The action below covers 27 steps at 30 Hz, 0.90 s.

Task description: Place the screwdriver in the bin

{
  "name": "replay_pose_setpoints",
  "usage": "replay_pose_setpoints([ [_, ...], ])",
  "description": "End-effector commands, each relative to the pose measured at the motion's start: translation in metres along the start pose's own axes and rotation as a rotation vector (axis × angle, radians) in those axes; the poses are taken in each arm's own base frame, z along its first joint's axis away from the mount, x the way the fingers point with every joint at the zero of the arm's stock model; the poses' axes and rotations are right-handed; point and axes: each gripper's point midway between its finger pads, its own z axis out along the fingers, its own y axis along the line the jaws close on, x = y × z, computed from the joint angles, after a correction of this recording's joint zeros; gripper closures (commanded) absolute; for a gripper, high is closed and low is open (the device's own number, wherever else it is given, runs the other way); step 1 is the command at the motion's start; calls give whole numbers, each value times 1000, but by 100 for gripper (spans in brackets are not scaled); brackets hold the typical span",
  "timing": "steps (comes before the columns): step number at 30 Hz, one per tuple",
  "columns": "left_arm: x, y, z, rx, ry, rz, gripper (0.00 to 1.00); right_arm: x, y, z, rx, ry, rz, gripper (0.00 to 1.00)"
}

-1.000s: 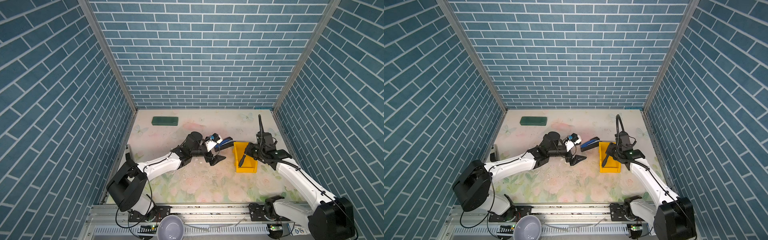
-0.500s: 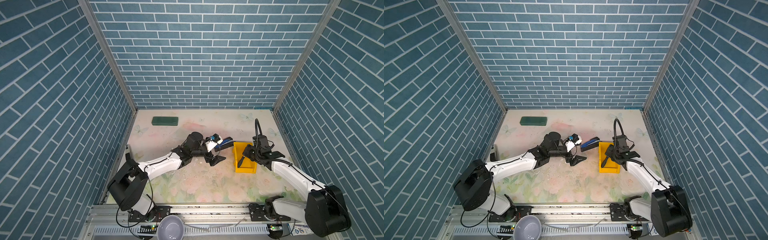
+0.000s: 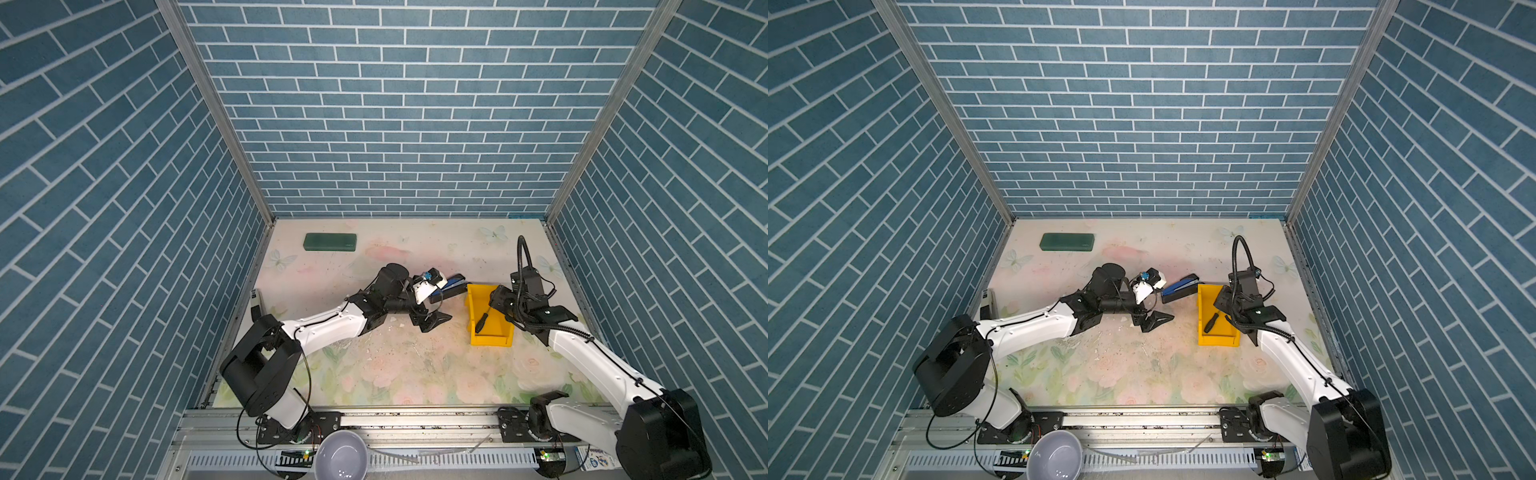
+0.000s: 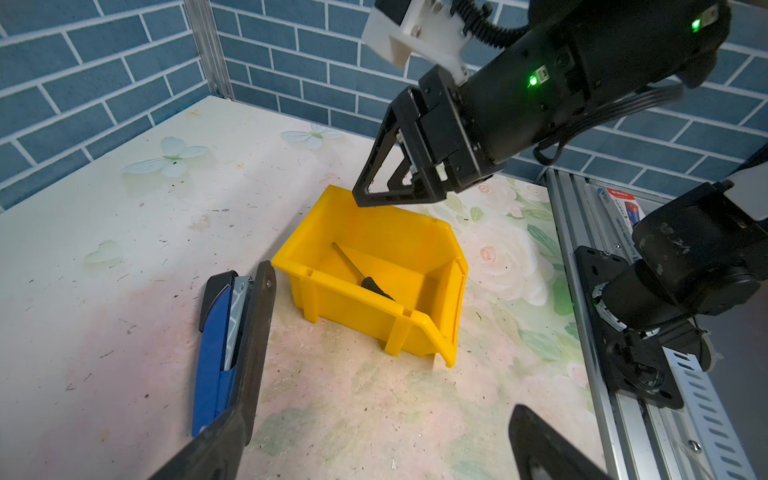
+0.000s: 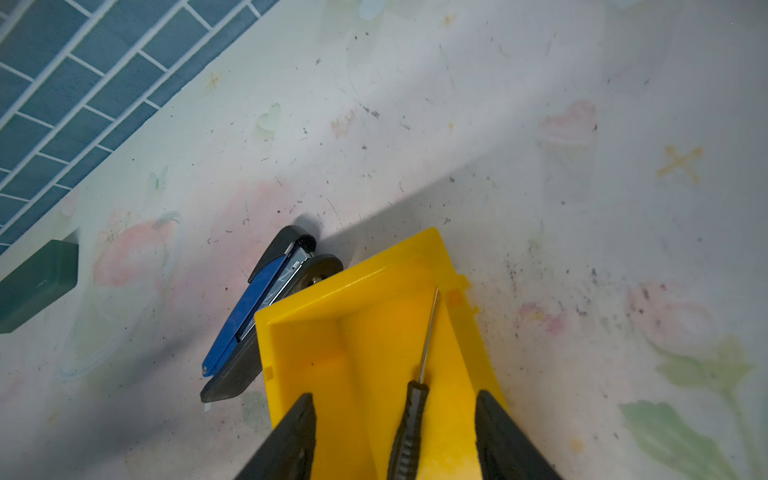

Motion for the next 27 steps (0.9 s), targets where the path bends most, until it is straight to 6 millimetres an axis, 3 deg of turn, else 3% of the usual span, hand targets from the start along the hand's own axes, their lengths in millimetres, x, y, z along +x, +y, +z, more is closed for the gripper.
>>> replay_pose_setpoints([
  [1,-11,2,0,-19,-23,28,0,-20,-3,-13,31,-83,-62,30],
  [7,-19,38,-28,-200,-110,23,0,-56,6,-37,19,-259,-229,21],
  [14,-4,103,-103,-481,-175,-54,0,-87,13,-56,26,-427,-406,15],
  [20,38,150,-178,-803,-103,-124,0,-101,6,-37,59,-570,-496,13],
  [27,95,189,-245,-1153,-10,-188,0,-97,-42,5,191,-611,-475,16],
])
